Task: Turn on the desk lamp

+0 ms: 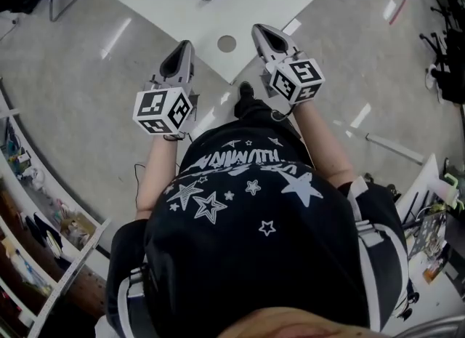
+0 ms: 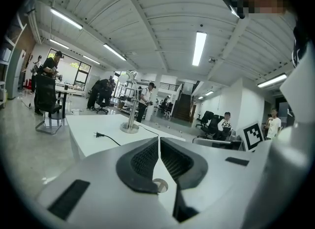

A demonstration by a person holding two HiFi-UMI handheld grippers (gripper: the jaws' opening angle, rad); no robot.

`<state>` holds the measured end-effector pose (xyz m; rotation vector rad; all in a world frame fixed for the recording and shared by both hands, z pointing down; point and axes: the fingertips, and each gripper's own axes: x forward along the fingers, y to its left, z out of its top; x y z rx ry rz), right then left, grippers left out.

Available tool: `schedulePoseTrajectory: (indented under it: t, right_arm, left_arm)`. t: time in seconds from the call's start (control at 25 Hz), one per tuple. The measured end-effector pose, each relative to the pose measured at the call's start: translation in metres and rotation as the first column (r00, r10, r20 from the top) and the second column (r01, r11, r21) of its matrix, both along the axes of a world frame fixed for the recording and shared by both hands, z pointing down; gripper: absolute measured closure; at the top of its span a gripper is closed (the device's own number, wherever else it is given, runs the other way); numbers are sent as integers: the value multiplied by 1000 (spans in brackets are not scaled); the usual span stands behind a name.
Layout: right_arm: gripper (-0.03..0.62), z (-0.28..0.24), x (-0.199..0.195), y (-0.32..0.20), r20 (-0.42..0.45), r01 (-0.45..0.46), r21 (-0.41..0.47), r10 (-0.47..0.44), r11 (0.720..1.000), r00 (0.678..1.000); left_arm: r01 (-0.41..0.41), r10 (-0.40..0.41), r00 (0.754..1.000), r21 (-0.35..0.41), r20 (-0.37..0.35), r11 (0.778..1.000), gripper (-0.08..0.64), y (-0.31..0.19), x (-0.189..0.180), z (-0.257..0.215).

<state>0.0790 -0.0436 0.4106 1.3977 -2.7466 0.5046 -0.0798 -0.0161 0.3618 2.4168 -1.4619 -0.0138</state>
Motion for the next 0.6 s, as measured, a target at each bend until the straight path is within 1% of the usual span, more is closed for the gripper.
schedulePoseTrajectory:
  t: [0.12, 0.32, 0.6]
  right_arm:
    - [586, -4, 6, -20, 6, 19, 5, -19, 1000, 1000]
    - [586, -1, 21, -49, 20, 43, 5, -43, 999, 999]
    - [586, -2, 29, -84, 17, 95, 17, -96, 995, 995]
  left_arm:
    - [4, -4, 1000, 1, 0, 1000, 537, -16, 11, -3]
    - [-6, 6, 1000, 5, 30, 1000, 537, -36, 36, -2]
    - [44, -44, 998, 2, 43, 999, 537, -60, 44, 2]
